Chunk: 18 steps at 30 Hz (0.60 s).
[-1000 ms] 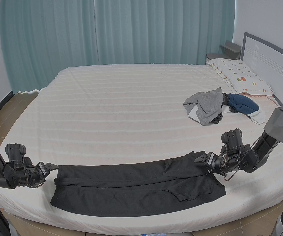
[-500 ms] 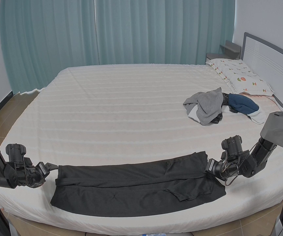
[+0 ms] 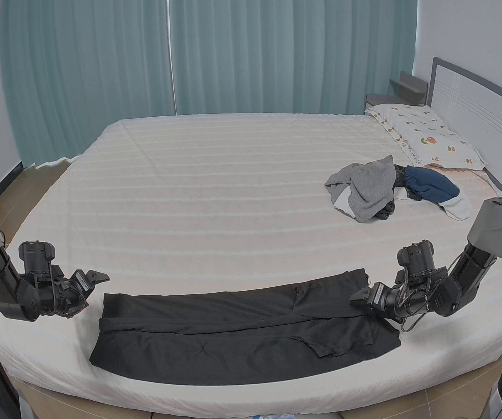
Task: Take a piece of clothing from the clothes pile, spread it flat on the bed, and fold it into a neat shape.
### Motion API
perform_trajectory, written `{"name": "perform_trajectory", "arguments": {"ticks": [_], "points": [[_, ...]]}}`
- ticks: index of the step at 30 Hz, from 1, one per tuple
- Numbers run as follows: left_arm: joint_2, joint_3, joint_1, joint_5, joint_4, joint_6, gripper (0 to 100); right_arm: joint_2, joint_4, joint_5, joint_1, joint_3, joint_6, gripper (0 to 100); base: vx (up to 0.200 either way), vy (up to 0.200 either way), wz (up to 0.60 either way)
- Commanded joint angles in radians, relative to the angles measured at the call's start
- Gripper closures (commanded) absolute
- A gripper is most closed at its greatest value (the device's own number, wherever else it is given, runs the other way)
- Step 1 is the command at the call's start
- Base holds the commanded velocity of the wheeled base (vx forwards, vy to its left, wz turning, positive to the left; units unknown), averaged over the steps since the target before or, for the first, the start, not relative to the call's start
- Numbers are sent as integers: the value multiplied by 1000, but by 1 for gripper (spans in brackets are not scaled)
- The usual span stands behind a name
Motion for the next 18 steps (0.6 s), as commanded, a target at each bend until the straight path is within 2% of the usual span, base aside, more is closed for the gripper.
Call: {"name": "perform_trajectory", "arguments": {"ticks": [1, 6, 7, 12, 18], "points": [[60, -35, -39, 5, -2, -1, 0, -64, -29, 9, -2, 51, 38, 0, 0, 0, 0], [103, -63, -62, 31, -4, 1, 0, -88, -146, 23, -12, 132, 103, 0, 0, 0, 0], [108, -67, -63, 32, -2, -1, 100, -88, -167, 28, -16, 143, 110, 0, 0, 0, 0], [125, -86, -63, 40, -4, -2, 100, -87, -218, 58, -48, 167, 152, 0, 0, 0, 0], [126, -103, -53, 77, -13, -62, 100, -87, -219, 74, -81, 176, 158, 0, 0, 0, 0]]}}
